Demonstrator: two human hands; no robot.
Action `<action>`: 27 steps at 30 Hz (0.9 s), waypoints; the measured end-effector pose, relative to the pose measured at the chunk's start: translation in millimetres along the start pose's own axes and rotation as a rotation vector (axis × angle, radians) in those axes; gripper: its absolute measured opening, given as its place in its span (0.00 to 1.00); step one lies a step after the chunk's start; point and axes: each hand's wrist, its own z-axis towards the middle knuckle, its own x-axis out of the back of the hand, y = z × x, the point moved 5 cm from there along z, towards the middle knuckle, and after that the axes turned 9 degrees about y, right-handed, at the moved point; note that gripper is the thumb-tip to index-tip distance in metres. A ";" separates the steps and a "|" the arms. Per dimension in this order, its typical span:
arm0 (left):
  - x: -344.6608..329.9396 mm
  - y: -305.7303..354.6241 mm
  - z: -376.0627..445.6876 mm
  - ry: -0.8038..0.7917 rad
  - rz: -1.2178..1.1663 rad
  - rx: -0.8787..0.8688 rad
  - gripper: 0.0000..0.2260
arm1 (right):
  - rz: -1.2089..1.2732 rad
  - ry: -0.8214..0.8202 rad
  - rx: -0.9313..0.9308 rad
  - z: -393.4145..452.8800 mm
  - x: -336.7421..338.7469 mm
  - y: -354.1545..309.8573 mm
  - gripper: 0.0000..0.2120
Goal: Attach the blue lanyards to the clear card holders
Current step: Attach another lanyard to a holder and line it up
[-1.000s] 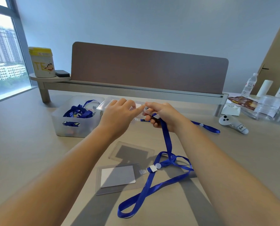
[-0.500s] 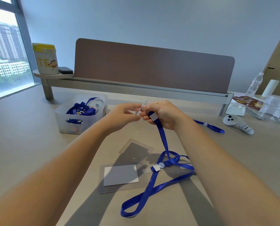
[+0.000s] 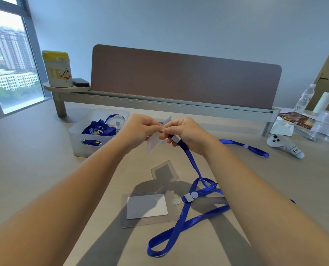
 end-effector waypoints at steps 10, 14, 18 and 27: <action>2.4 0.6 2.0 0.068 0.120 -0.049 0.11 | -0.129 0.056 0.072 -0.2 -12.3 -6.6 0.12; 3.4 -0.4 3.8 0.078 0.086 -0.050 0.10 | -0.155 0.078 0.097 0.4 -14.0 -9.1 0.12; 4.7 -2.7 6.0 0.100 0.099 -0.091 0.08 | -0.155 0.096 0.118 1.1 -16.1 -9.6 0.12; 2.6 -4.7 12.1 0.042 -0.031 -0.126 0.07 | -0.096 0.121 0.164 5.6 -11.5 -13.2 0.15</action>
